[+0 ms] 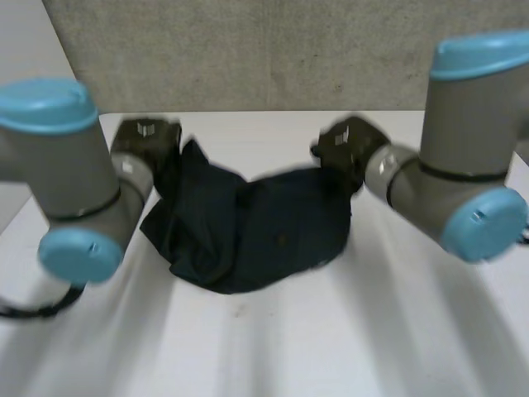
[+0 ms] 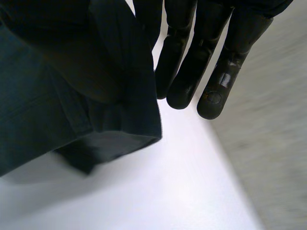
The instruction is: Fold the shorts.
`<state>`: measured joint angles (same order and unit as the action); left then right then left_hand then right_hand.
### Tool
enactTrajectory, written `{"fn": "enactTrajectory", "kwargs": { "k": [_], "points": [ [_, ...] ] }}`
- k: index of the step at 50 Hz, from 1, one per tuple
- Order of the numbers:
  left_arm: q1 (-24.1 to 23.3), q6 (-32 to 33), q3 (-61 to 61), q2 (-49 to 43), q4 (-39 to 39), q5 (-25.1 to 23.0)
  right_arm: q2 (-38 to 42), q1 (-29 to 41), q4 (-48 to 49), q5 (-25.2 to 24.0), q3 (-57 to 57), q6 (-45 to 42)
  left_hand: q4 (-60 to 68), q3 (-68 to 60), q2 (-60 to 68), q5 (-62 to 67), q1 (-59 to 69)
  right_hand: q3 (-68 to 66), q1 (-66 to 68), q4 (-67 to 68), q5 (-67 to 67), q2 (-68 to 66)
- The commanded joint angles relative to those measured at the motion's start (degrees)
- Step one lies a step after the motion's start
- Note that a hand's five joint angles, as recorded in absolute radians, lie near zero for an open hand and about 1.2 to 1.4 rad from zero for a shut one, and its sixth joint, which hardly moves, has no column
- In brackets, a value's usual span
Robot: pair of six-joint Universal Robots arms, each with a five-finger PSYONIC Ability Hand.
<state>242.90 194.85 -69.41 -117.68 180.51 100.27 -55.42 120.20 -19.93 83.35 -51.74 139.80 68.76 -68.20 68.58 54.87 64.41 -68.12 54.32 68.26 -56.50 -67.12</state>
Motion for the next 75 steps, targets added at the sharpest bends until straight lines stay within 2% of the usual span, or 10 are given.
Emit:
{"fn": "enactTrajectory", "kwargs": {
  "k": [1,10,15,30,38,48,52,57,67,75],
  "points": [
    [1.1,4.8,16.2,-1.8,18.1,-0.7,4.4,0.2,20.7,4.8,20.3,1.3,11.2,-11.8,11.4,15.1,15.6,-11.9,25.7,11.7,-13.5,-12.9],
    [0.7,4.5,7.7,8.9,51.1,-4.8,-4.3,0.0,43.7,4.5,11.3,1.4,11.2,-11.8,11.4,15.1,15.6,-11.9,25.7,11.7,-13.5,-12.9],
    [1.3,3.7,-1.4,10.0,51.5,-6.8,-7.7,-0.5,43.4,4.5,0.2,2.4,11.2,-11.8,11.4,15.1,15.6,-11.9,25.7,11.7,-13.5,-12.9],
    [3.4,-4.1,-27.9,5.9,42.1,-8.6,-4.4,-1.5,31.5,0.6,-25.1,1.8,10.1,-10.6,10.3,14.0,14.4,-11.9,25.7,11.7,-13.5,-12.9],
    [2.6,-4.0,-32.1,5.5,27.5,-8.3,-4.0,-1.6,28.8,0.1,-32.4,1.1,5.9,-6.5,6.1,9.8,10.2,-11.9,25.7,11.7,-13.5,-12.9],
    [0.5,-3.7,-32.8,14.1,7.2,-4.7,-7.7,-2.0,28.0,-1.2,-39.6,2.1,-36.1,35.6,-35.9,-32.2,-31.8,-11.9,25.7,11.7,-13.5,-12.9],
    [0.2,-3.5,-32.8,18.0,5.8,0.2,-12.5,-4.2,27.4,-1.2,-42.5,2.8,-43.6,43.0,-43.4,-39.7,-39.2,37.4,-23.6,-37.5,35.8,36.4],
    [0.0,-2.5,-32.5,24.7,3.0,2.8,-18.5,-5.6,27.5,-1.2,-45.0,6.7,-49.5,48.9,-49.3,-45.6,-45.1,58.1,-44.3,-58.3,56.5,57.1],
    [-2.5,-3.3,-30.6,33.0,2.5,3.2,-25.5,-6.7,26.2,-1.0,-46.3,19.2,-52.5,51.9,-52.3,-48.6,-48.1,58.1,-44.3,-58.3,56.5,57.1],
    [-11.4,-11.6,-24.7,19.7,2.6,7.7,-25.3,-5.5,21.2,-0.1,-48.0,23.8,-52.5,51.9,-52.3,-48.6,-48.1,58.1,-44.3,-58.3,56.5,57.1]
  ]
}}
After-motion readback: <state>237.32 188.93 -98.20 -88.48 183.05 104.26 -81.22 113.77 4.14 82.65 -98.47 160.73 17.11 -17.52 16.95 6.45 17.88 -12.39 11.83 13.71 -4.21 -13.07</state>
